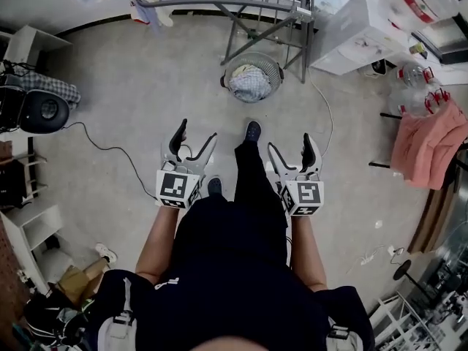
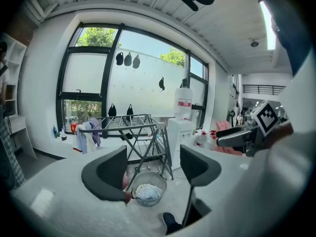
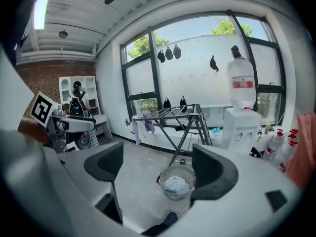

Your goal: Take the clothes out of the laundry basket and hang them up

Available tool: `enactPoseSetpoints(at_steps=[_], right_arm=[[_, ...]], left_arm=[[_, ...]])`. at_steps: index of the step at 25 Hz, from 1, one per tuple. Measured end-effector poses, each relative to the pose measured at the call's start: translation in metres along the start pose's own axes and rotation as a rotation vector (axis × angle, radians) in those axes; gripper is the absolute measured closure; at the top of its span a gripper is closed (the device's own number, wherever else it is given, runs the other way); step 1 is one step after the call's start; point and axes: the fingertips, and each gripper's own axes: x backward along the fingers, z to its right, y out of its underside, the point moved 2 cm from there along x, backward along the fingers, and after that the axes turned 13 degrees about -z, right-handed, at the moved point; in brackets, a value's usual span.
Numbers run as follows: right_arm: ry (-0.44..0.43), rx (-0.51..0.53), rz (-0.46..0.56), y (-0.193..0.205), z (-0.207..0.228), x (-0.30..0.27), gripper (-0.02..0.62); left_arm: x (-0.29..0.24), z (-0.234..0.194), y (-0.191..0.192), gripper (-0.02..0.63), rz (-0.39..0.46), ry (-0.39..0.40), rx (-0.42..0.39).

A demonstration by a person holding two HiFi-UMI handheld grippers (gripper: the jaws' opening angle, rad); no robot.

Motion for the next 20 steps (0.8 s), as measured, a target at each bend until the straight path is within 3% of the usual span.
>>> enactPoseSetpoints(at_steps=[6,9,13,20], right_arm=[[-0.076,0.054,-0.072,-0.006,0.050,-0.090,0.176],[-0.141,0.130,-0.114,-0.012,0.063,-0.136,0.176],[-0.208,0.237,-0.165,-0.014,0.079,-0.203,0.179],[-0.344,0.419,-0.269,0.034,0.072,-0.325,0.179]], left_arm=[[-0.082,-0.006,-0.002,0.282,-0.044,-0.017,0.006],[-0.118,-0.011,-0.006,0.282,-0.071,-0.035,-0.016],[-0.161,-0.028,-0.002,0.282,-0.086,-0.060,0.023],[-0.235,-0.074,0.042,0.282,-0.111,-0.073,0.089]])
